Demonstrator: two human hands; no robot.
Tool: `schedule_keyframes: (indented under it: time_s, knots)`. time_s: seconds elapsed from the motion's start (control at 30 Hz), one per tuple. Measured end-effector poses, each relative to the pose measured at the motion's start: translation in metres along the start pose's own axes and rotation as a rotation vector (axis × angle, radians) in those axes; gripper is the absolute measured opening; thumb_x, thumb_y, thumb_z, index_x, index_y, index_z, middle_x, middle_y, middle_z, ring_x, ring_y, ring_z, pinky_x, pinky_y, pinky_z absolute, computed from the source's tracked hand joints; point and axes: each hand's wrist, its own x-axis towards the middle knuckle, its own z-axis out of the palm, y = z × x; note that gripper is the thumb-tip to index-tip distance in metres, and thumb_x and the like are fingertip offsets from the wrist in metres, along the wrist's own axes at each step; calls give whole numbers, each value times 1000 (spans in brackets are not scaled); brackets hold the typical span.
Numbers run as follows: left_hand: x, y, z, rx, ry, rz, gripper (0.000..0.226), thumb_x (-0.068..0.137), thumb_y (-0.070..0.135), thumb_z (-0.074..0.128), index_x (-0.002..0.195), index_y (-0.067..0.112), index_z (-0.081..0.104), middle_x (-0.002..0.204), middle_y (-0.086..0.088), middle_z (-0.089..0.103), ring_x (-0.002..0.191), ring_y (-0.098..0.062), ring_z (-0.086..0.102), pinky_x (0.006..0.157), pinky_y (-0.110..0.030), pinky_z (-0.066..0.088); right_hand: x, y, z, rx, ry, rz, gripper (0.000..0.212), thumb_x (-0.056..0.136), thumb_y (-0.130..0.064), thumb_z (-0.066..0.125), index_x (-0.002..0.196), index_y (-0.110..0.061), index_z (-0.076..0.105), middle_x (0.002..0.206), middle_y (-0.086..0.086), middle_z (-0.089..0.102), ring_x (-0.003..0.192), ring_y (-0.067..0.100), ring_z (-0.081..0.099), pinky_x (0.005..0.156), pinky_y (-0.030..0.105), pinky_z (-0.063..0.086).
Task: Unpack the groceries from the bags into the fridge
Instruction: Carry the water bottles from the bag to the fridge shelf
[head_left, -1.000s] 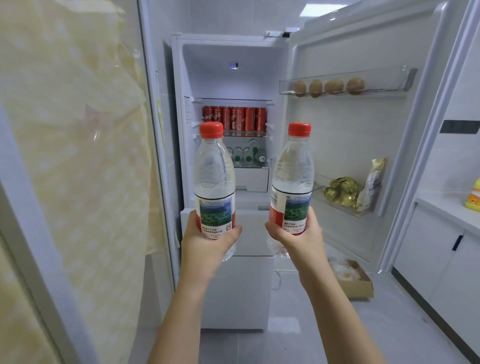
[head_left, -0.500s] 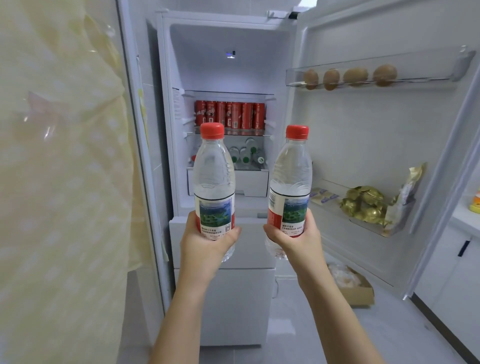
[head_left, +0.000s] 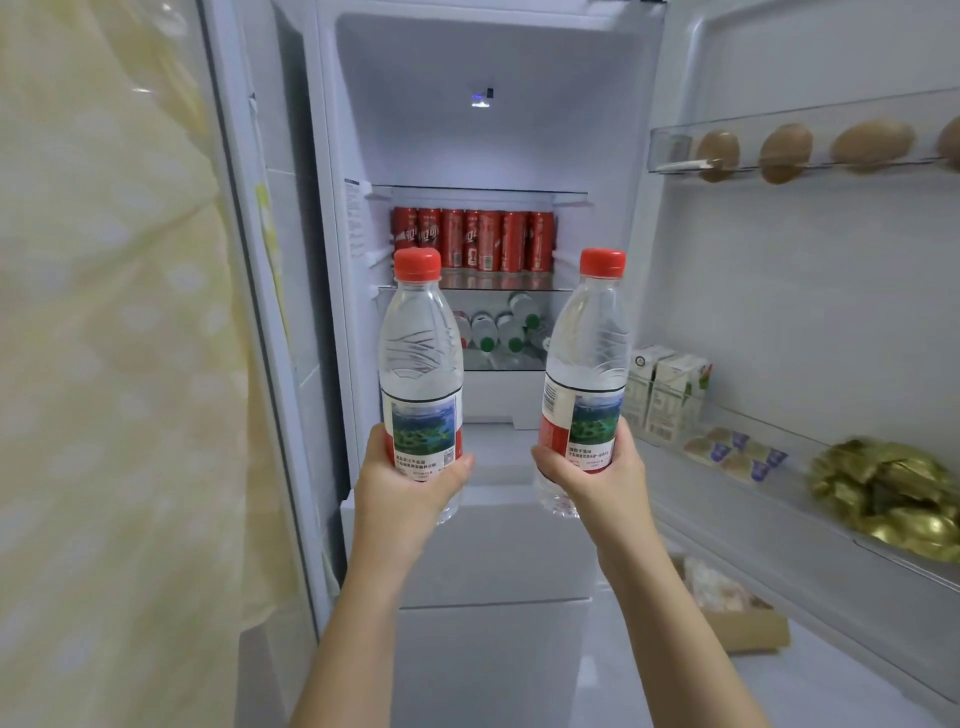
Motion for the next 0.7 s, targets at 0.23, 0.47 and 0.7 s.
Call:
schedule_keyframes:
  time_s: [0.23, 0.47, 0.7]
  knots:
    - [38, -27, 4, 28, 12, -33, 47, 61, 24, 89, 93, 32, 56, 78, 20, 70, 70, -2, 68, 54, -16, 50, 36, 30, 15, 7, 6, 39, 45, 72, -10, 83, 104, -30, 59, 90, -9, 72, 80, 8, 69, 64, 20, 53]
    - [79, -59, 35, 70, 8, -52, 47, 65, 12, 88, 91, 32, 54, 74, 25, 68, 62, 2, 65, 46, -9, 45, 87, 70, 19, 9, -1, 78, 50, 72, -12, 84, 109, -32, 57, 93, -13, 72, 83, 5, 69, 71, 26, 52]
    - [137, -94, 84, 92, 66, -78, 46, 63, 19, 90, 93, 32, 57, 80, 21, 70, 72, 0, 67, 59, -16, 49, 169, 117, 22, -1, -47, 60, 53, 71, -16, 85, 108, -38, 55, 99, -13, 70, 87, 2, 68, 73, 24, 55]
